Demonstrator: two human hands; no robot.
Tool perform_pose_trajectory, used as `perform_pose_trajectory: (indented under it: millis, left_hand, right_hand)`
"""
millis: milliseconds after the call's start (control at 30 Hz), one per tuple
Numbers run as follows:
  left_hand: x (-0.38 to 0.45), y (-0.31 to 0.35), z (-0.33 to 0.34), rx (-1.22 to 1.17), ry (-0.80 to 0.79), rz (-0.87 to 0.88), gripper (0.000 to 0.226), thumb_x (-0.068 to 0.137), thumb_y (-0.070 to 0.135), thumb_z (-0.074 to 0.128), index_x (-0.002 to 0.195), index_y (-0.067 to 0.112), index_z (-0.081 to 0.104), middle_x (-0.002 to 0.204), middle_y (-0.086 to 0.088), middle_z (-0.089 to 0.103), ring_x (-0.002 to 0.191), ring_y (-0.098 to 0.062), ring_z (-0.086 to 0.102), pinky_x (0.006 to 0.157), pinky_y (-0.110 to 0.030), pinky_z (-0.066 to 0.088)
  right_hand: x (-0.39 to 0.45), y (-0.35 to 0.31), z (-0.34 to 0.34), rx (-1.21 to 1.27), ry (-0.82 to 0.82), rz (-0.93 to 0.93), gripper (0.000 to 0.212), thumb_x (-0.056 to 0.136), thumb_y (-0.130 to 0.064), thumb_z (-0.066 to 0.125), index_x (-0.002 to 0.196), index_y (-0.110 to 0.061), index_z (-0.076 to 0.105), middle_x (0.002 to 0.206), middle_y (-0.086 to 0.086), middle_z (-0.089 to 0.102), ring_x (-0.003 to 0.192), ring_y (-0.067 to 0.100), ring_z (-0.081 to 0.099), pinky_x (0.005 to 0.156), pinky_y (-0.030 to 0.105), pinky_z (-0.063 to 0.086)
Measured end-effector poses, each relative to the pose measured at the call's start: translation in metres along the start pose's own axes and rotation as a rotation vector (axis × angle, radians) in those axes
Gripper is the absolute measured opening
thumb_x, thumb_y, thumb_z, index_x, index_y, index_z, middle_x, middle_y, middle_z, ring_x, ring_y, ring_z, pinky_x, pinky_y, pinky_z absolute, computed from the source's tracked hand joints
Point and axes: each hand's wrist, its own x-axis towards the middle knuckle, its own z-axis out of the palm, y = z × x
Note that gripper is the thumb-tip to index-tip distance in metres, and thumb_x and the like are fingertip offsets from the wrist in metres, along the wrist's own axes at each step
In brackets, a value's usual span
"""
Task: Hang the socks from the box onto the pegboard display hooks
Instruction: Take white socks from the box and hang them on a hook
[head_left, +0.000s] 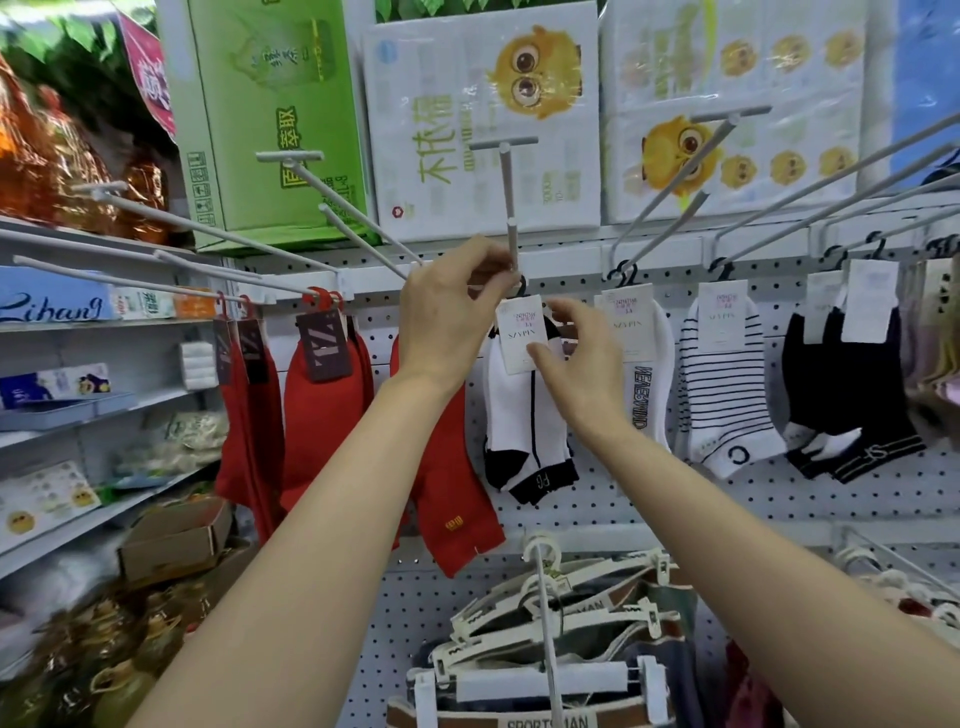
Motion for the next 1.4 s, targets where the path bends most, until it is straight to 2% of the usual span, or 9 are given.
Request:
perform_pose_trajectory:
  millis: [200,367,500,733,867,933,1133,1300,1400]
  left_hand:
    - [-0.033,-0.006,-0.015,0.092,-0.076,-0.069,0.024,0.089,0.032,0.069,0.113,0.027,0.068,0.105,0.013,0.072,0.093,-0.006,0.068,0.083,-0.037,0.056]
    - [-0.080,-0.008,-0.038,0.159,-0.140,0.018,0.026,0.092,0.039,0.065,0.114,0.026,0.069,0.115,0.010,0.069,0.105,-0.012,0.065,0.081,-0.032,0.053]
    - [-0.120,-0.012,-0.055,0.114,-0.237,0.028,0.026,0.092,0.040,0.065,0.113,0.025,0.069,0.115,0.011,0.069,0.105,-0.011,0.064,0.079,-0.030,0.053]
    - [-0.206,-0.005,-0.091,-0.040,-0.323,0.088,0.029,0.093,0.042,0.058,0.110,0.022,0.070,0.107,0.010,0.070,0.097,-0.009,0.065,0.074,-0.026,0.054]
    - [-0.271,0.006,-0.105,-0.124,-0.398,0.087,0.024,0.090,0.036,0.064,0.109,0.022,0.072,0.105,0.009,0.071,0.098,-0.010,0.065,0.082,-0.024,0.052]
    - [-0.307,0.018,-0.111,-0.171,-0.474,0.075,0.025,0.089,0.036,0.064,0.110,0.023,0.072,0.106,0.010,0.071,0.099,-0.009,0.065,0.087,-0.020,0.048]
    - [-0.402,0.067,-0.112,-0.280,-0.732,-0.010,0.027,0.083,0.030,0.078,0.109,0.026,0.072,0.103,0.014,0.070,0.093,-0.005,0.062,0.072,-0.021,0.051]
    - [-0.470,0.114,-0.097,-0.380,-0.961,-0.093,0.026,0.088,0.040,0.064,0.110,0.028,0.069,0.104,0.014,0.068,0.095,-0.008,0.062,0.078,-0.023,0.049]
    - [-0.506,0.147,-0.085,-0.399,-1.124,-0.141,0.027,0.087,0.037,0.068,0.114,0.034,0.066,0.107,0.018,0.066,0.097,-0.006,0.061,0.078,-0.024,0.050]
  right_hand:
    - [-0.034,-0.007,-0.028,-0.191,0.027,-0.194,0.037,0.089,-0.015,0.066,0.125,-0.014,0.059,0.119,0.000,0.063,0.114,0.019,0.057,0.092,0.034,0.049]
    - [-0.080,-0.024,-0.052,-0.406,0.076,-0.299,0.032,0.093,-0.028,0.058,0.119,-0.010,0.065,0.112,0.003,0.066,0.106,0.020,0.059,0.087,0.029,0.048]
    - [-0.127,-0.038,-0.060,-0.485,0.117,-0.313,0.029,0.093,-0.025,0.060,0.114,-0.006,0.068,0.108,0.006,0.068,0.101,0.022,0.061,0.089,0.030,0.048]
    - [-0.230,-0.076,-0.078,-0.635,0.108,-0.204,0.031,0.094,-0.026,0.057,0.113,-0.004,0.067,0.105,0.008,0.067,0.099,0.022,0.060,0.086,0.031,0.048]
    - [-0.299,-0.096,-0.096,-0.716,0.115,-0.095,0.031,0.093,-0.025,0.057,0.114,-0.005,0.067,0.104,0.008,0.067,0.099,0.022,0.060,0.088,0.030,0.047]
    - [-0.337,-0.103,-0.107,-0.758,0.107,-0.002,0.031,0.092,-0.027,0.056,0.112,-0.005,0.068,0.104,0.007,0.067,0.099,0.021,0.059,0.089,0.029,0.047]
    - [-0.448,-0.115,-0.143,-0.870,0.052,0.246,0.035,0.092,-0.032,0.053,0.113,-0.009,0.068,0.104,0.004,0.068,0.097,0.021,0.062,0.083,0.033,0.050]
    - [-0.534,-0.117,-0.180,-0.932,-0.002,0.437,0.032,0.092,-0.032,0.052,0.111,-0.012,0.068,0.099,0.000,0.068,0.089,0.023,0.063,0.078,0.032,0.048]
    - [-0.580,-0.118,-0.211,-0.970,-0.034,0.589,0.034,0.091,-0.037,0.050,0.113,-0.018,0.067,0.098,-0.006,0.068,0.088,0.020,0.063,0.075,0.032,0.052]
